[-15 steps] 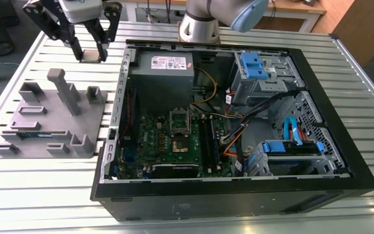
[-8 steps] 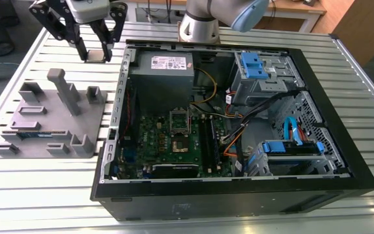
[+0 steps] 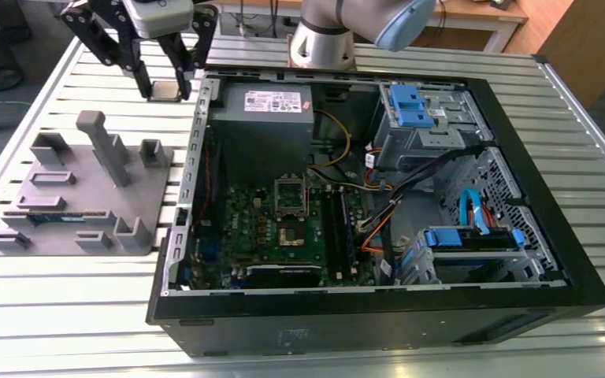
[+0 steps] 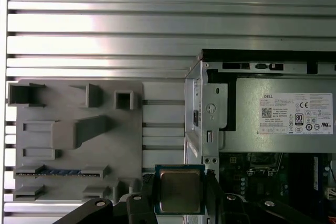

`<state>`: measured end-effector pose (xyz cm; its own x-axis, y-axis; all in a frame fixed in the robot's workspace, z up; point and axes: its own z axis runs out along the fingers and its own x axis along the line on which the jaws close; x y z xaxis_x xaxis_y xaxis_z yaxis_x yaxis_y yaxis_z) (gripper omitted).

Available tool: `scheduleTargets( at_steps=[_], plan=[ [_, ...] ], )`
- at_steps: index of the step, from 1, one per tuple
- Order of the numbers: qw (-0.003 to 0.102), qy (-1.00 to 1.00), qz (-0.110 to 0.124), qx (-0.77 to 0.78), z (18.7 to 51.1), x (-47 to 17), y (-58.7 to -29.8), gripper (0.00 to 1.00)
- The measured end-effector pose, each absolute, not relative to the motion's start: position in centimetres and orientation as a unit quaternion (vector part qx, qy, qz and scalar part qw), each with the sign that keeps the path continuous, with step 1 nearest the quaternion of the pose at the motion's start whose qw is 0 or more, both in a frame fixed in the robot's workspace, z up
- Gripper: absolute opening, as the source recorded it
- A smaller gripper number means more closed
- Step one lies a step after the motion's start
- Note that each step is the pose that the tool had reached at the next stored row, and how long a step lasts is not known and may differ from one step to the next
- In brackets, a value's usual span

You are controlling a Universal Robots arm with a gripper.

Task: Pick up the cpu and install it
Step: 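Pick up the cpu and move it towards the insertion slot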

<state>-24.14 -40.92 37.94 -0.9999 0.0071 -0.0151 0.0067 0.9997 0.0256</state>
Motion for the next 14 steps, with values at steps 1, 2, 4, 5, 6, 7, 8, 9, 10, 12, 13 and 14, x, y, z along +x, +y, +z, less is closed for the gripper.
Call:
scheduleTargets(
  at_steps=[1, 2, 4, 5, 6, 7, 8, 9, 10, 12, 13, 14],
  plan=[
    [0.008, 1.0, 0.013, 0.003, 37.9, -24.0, -40.9, 0.47],
    [0.008, 1.0, 0.013, 0.003, 37.9, -23.9, -40.9, 0.47],
    [0.008, 1.0, 0.013, 0.003, 37.9, -23.7, -40.9, 0.47],
    [0.008, 1.0, 0.013, 0.003, 37.9, -23.5, -40.9, 0.47],
    [0.008, 1.0, 0.013, 0.003, 37.9, -23.4, -40.9, 0.47],
    [0.008, 1.0, 0.013, 0.003, 37.9, -23.3, -40.9, 0.47],
    [0.008, 1.0, 0.013, 0.003, 37.9, -23.2, -40.9, 0.47],
    [0.008, 1.0, 0.013, 0.003, 37.9, -23.1, -40.9, 0.47],
    [0.008, 1.0, 0.013, 0.003, 37.9, -23.0, -40.9, 0.47],
    [0.008, 1.0, 0.013, 0.003, 37.9, -22.8, -40.9, 0.47],
    [0.007, 1.0, 0.013, 0.003, 37.9, -22.7, -40.9, 0.47],
    [0.008, 1.0, 0.013, 0.003, 37.9, -22.6, -40.9, 0.47]
  ],
)
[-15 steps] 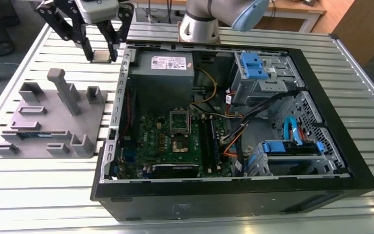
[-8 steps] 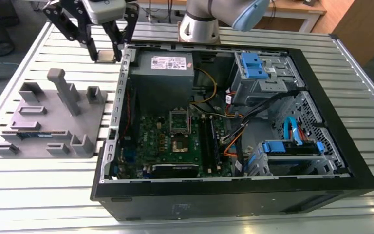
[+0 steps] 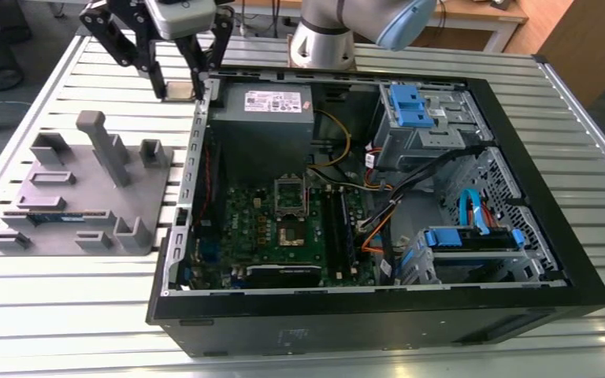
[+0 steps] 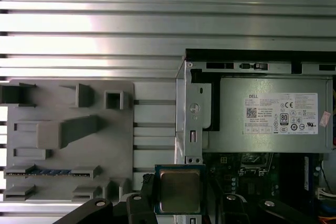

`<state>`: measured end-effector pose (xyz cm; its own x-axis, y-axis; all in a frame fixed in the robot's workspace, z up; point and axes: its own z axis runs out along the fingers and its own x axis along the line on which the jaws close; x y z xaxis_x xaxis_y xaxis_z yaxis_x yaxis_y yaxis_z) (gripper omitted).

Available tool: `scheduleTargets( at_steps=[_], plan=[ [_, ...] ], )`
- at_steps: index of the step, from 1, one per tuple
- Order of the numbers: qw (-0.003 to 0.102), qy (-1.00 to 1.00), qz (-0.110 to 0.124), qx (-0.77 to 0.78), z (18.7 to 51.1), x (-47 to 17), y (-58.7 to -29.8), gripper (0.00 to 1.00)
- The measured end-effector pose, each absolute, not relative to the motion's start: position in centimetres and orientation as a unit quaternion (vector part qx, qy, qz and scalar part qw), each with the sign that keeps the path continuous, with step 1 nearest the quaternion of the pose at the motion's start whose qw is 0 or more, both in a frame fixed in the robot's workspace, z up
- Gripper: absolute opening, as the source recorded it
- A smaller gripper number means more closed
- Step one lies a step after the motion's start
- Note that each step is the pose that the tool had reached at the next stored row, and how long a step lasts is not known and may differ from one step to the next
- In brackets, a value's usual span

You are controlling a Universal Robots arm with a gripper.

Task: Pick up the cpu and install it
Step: 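Pick up the cpu and move it towards the insertion slot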

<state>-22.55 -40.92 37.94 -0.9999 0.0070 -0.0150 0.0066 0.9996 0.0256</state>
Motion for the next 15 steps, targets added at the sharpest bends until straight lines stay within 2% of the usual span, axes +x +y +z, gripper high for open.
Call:
scheduleTargets(
  at_steps=[15],
  plan=[
    [0.007, 1.0, 0.013, 0.003, 37.9, -20.7, -40.9, 0.47]
  ],
)
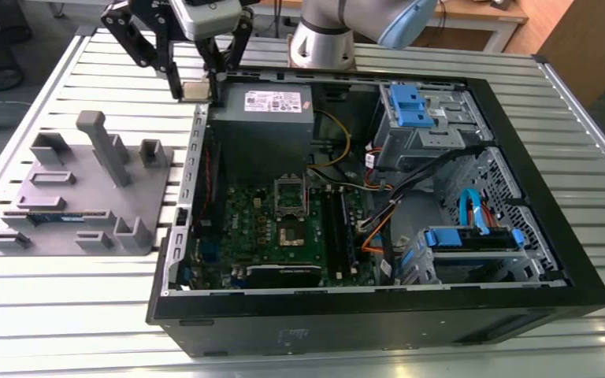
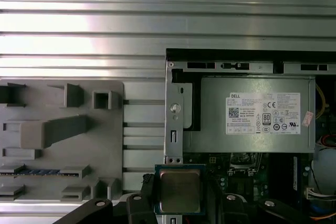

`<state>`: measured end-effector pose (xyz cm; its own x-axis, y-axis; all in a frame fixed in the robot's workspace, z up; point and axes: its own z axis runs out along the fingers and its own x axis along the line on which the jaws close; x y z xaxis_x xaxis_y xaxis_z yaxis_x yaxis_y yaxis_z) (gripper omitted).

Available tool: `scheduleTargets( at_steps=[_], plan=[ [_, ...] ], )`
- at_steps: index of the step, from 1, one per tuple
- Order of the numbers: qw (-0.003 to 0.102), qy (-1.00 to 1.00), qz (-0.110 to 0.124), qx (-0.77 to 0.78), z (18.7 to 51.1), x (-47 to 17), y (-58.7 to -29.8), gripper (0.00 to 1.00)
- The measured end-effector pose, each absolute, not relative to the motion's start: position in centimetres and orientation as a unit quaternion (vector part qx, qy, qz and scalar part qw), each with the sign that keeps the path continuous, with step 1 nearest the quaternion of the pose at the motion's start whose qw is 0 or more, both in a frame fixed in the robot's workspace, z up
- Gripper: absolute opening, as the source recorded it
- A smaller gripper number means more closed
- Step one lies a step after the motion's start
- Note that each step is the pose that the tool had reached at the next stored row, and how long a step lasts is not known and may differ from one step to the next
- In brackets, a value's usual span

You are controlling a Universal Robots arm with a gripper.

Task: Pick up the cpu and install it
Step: 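Pick up the cpu and move it towards the insertion slot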

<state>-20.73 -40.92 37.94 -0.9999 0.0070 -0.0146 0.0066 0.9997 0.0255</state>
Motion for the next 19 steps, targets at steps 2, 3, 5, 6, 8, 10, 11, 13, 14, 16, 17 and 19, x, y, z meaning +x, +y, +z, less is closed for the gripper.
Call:
scheduleTargets(
  at_steps=[2, 3, 5, 6, 8, 10, 11, 13, 14, 16, 17, 19],
  plan=[
    [0.007, 1.0, 0.013, 0.003, 37.9, -20.5, -40.9, 0.47],
    [0.007, 1.0, 0.013, 0.003, 37.9, -20.4, -40.9, 0.47],
    [0.007, 1.0, 0.013, 0.003, 37.9, -20.1, -40.9, 0.47],
    [0.007, 1.0, 0.013, 0.003, 37.9, -20.0, -40.9, 0.47],
    [0.007, 1.0, 0.013, 0.003, 37.9, -19.7, -40.9, 0.47],
    [0.007, 1.0, 0.013, 0.003, 37.9, -19.5, -40.9, 0.47],
    [0.007, 1.0, 0.013, 0.003, 37.9, -19.3, -40.9, 0.47],
    [0.007, 1.0, 0.013, 0.003, 37.9, -19.1, -40.9, 0.47],
    [0.007, 1.0, 0.013, 0.003, 37.9, -18.9, -40.9, 0.47],
    [0.007, 1.0, 0.013, 0.003, 37.9, -18.6, -40.9, 0.47],
    [0.007, 1.0, 0.013, 0.003, 37.9, -18.5, -40.9, 0.47],
    [0.007, 1.0, 0.013, 0.003, 37.9, -18.3, -40.9, 0.47]
  ],
)
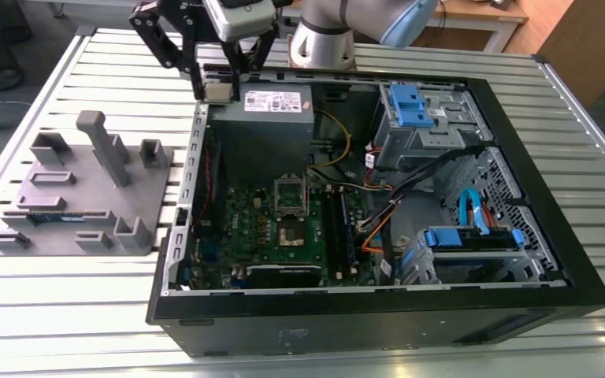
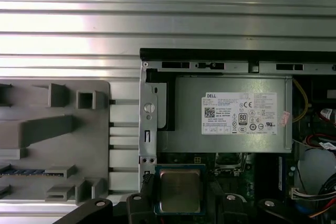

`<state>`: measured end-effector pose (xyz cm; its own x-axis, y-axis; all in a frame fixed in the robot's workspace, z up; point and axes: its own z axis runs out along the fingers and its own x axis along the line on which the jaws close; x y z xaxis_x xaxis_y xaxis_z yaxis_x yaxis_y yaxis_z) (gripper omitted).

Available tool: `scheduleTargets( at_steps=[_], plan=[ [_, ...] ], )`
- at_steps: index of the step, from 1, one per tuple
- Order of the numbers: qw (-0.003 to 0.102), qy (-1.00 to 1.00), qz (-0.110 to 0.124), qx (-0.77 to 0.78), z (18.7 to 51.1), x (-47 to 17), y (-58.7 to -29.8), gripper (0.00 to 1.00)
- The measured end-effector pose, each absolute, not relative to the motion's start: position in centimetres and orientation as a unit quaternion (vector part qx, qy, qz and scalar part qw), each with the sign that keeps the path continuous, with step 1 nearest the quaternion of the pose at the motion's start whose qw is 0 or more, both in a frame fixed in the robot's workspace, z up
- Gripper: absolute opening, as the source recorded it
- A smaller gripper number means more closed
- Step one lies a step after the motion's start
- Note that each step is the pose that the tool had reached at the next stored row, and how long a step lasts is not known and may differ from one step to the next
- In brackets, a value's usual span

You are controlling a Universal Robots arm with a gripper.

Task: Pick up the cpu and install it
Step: 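Pick up the cpu and move it towards the insertion slot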

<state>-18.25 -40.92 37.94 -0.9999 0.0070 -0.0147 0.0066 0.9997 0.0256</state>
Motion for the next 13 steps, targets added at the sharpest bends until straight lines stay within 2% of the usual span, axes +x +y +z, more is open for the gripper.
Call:
scheduleTargets(
  at_steps=[13],
  plan=[
    [0.007, 1.0, 0.013, 0.003, 37.9, -16.9, -40.9, 0.47]
  ],
)
